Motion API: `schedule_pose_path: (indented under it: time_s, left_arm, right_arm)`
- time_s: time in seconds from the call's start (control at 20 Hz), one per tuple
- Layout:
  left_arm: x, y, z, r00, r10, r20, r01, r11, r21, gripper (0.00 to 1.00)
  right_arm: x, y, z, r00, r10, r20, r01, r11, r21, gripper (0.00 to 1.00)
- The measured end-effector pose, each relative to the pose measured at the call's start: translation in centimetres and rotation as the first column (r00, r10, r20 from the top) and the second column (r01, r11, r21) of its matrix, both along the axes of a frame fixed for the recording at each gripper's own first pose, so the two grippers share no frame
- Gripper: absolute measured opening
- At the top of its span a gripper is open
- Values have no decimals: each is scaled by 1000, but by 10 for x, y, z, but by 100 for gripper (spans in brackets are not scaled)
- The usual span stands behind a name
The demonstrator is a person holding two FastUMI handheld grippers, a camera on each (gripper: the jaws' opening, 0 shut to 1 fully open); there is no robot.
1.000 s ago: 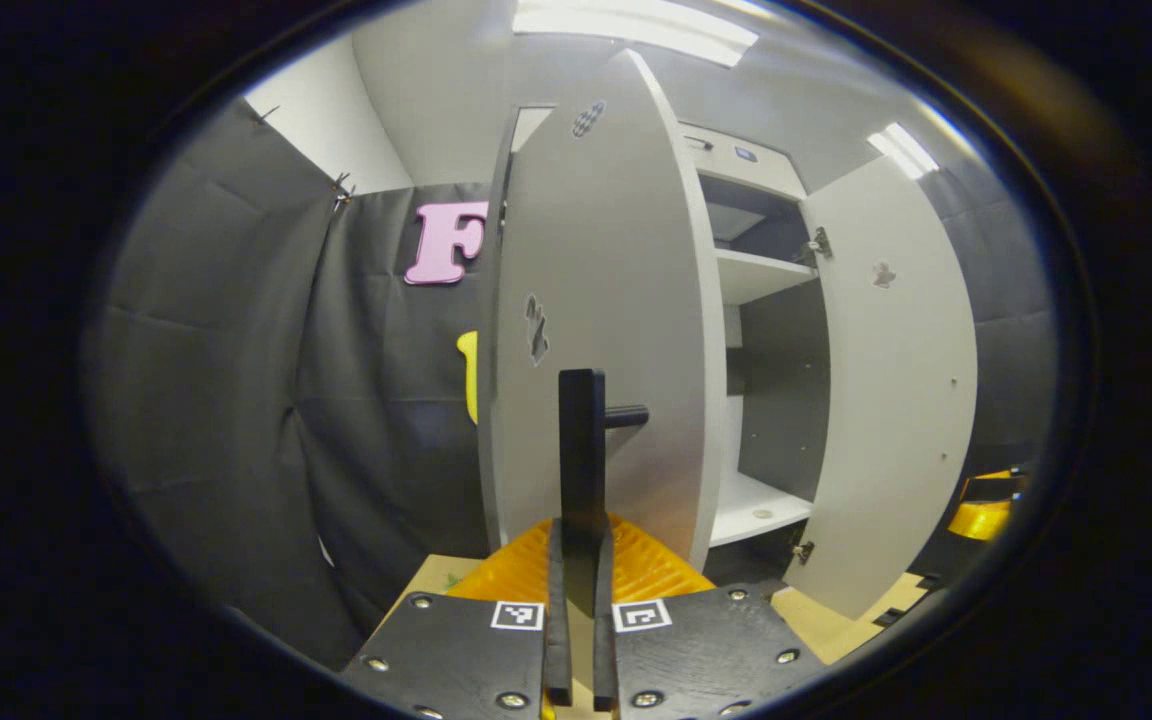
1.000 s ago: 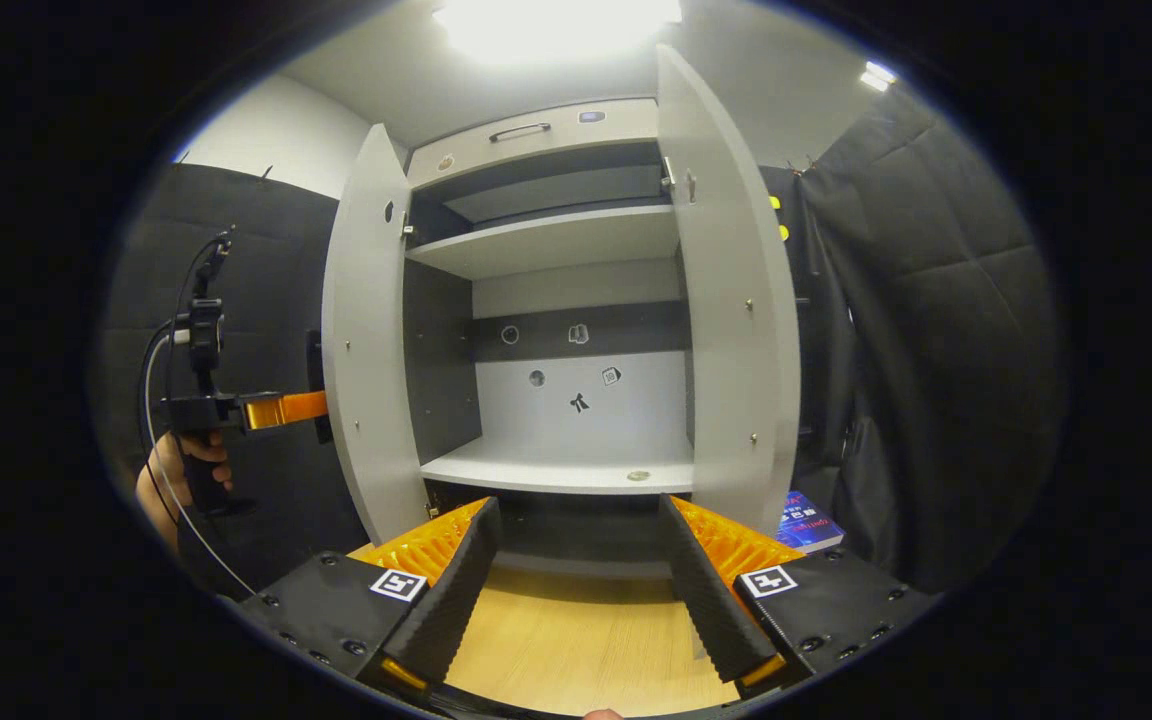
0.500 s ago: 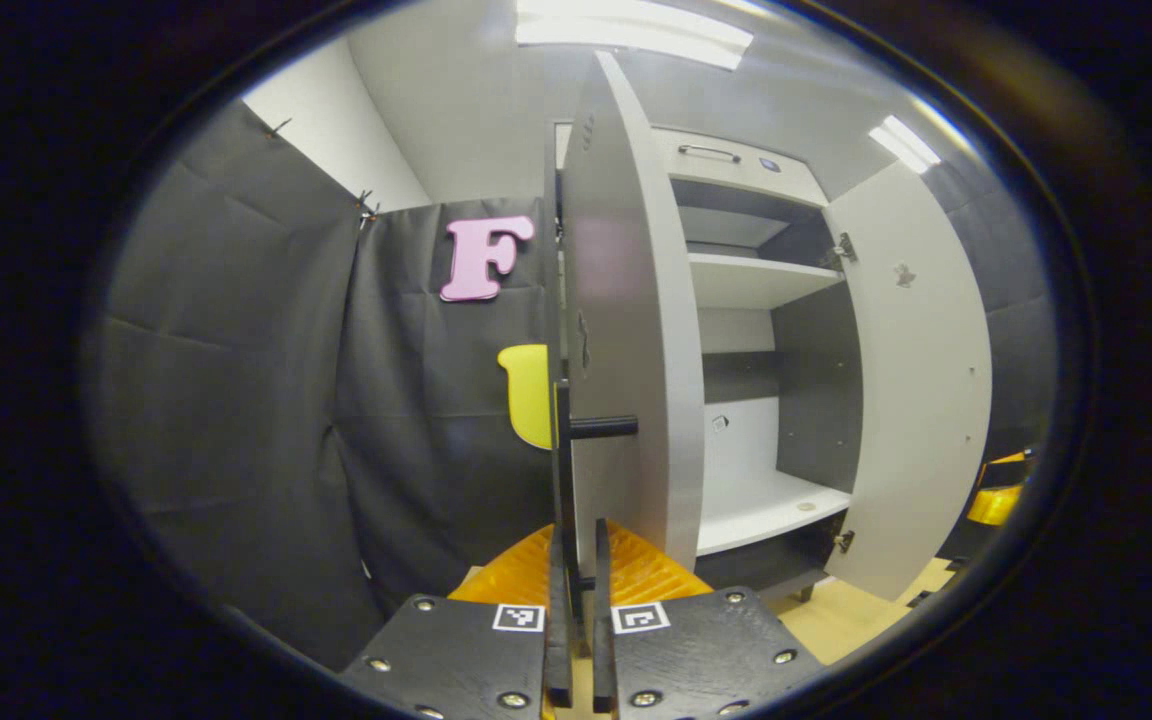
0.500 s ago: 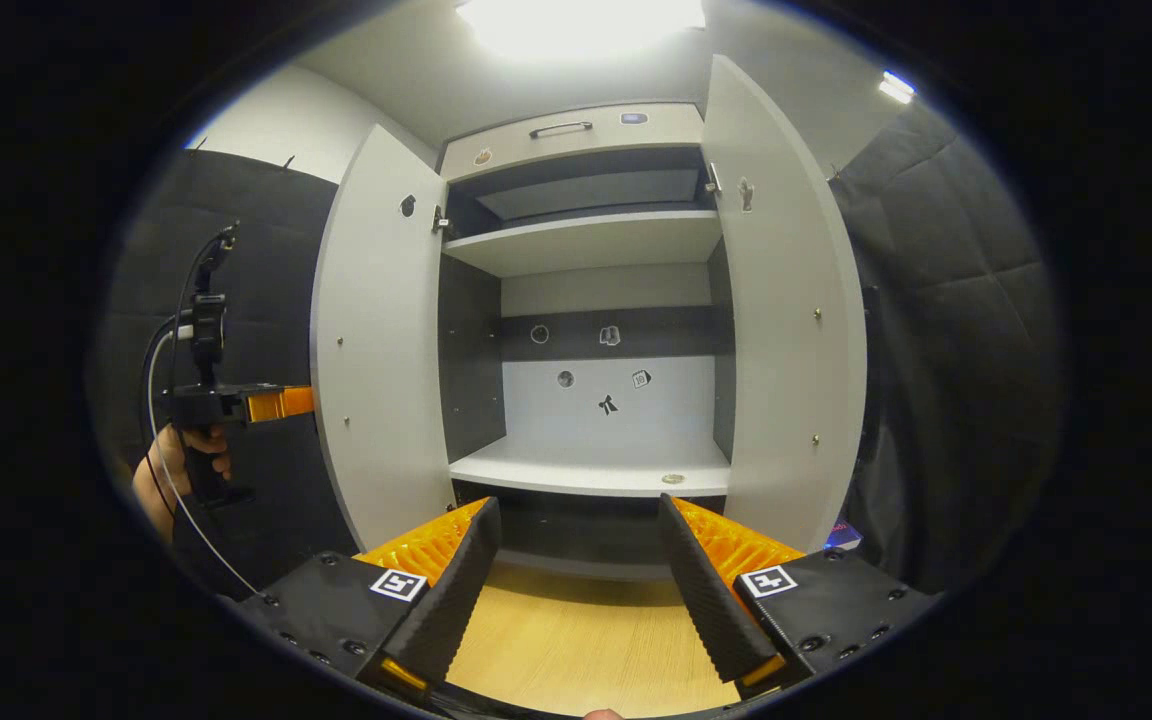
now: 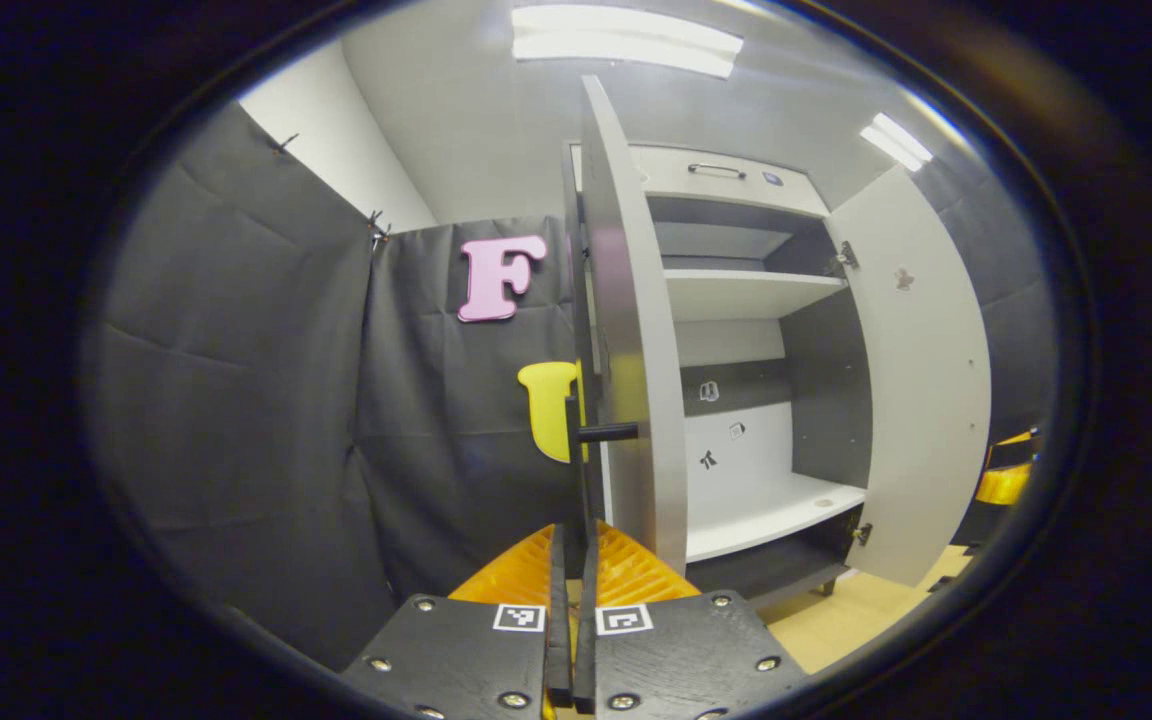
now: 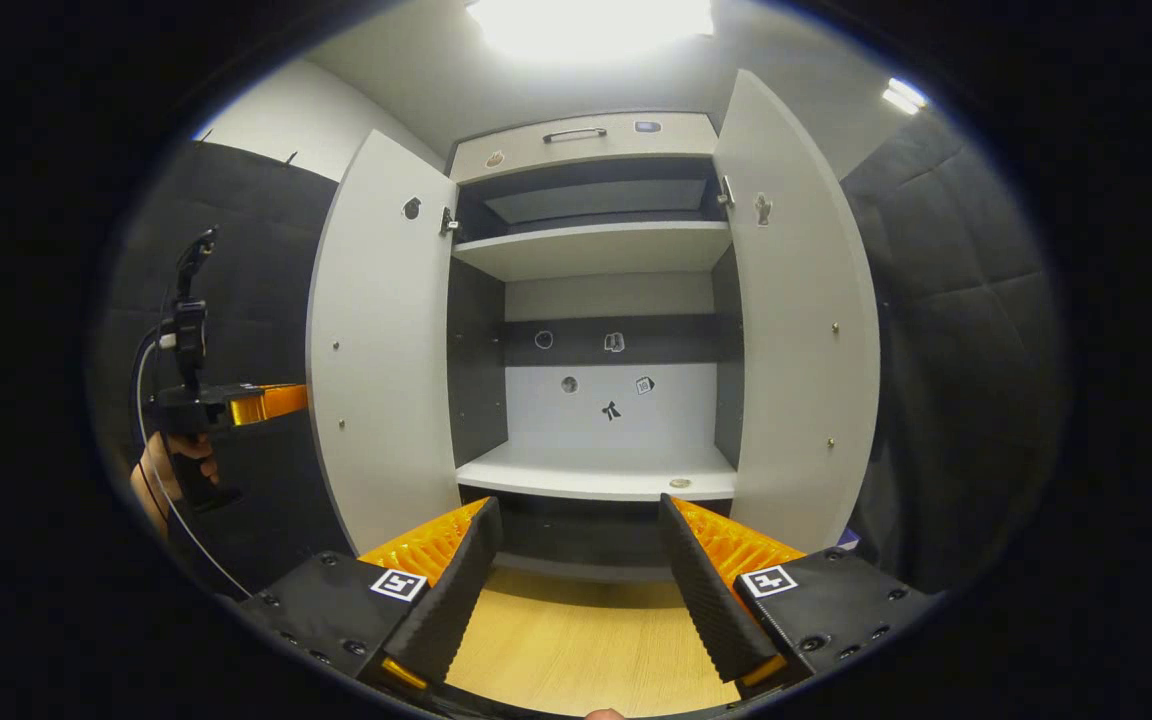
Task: Open the right door of the double-door shoe cabinet with the right hand, and open the left door with the left hand.
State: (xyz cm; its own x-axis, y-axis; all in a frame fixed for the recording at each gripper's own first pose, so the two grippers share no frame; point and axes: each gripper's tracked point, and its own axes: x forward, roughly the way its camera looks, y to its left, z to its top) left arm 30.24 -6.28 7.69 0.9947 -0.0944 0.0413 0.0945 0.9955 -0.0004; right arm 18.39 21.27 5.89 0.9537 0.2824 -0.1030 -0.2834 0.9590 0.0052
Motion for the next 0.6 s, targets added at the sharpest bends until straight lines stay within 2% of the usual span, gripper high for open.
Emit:
schedule_pose_path:
  time_s: [0.05, 0.1, 0.2, 0.35, 0.4, 0.45, 0.6]
  left_arm:
    - [-2, 1, -1, 1000, 10, 1, -10, 1000, 4, 0]
    - [-5, 4, -3, 1000, 18, -3, -18, 1000, 3, 4]
    - [-16, 4, -6, 1000, 27, -10, -27, 1000, -8, 0]
    - [-21, 5, -11, 998, 64, -28, -65, 997, -30, 4]
    - [-27, 1, -14, 997, 65, -45, -67, 997, -49, 0]
    - [-31, -4, -16, 997, 61, -55, -65, 995, -70, 4]
    - [-41, -14, -21, 995, 56, -84, -65, 993, -101, 0]
  right_arm:
    - [-2, -5, 1, 1000, -17, 7, 17, 1000, 0, 98]
    - [-5, -10, 4, 999, -33, 12, 33, 999, 7, 98]
    - [-7, -13, 5, 999, -32, 18, 32, 999, 20, 98]
    - [-6, -36, 6, 996, -76, 47, 77, 997, -30, 99]
    - [-10, -40, 7, 996, -74, 57, 76, 996, -41, 100]
    - [-14, -47, 9, 994, -83, 73, 87, 995, -47, 99]
    - [-21, -62, 12, 988, -113, 105, 117, 992, -37, 100]
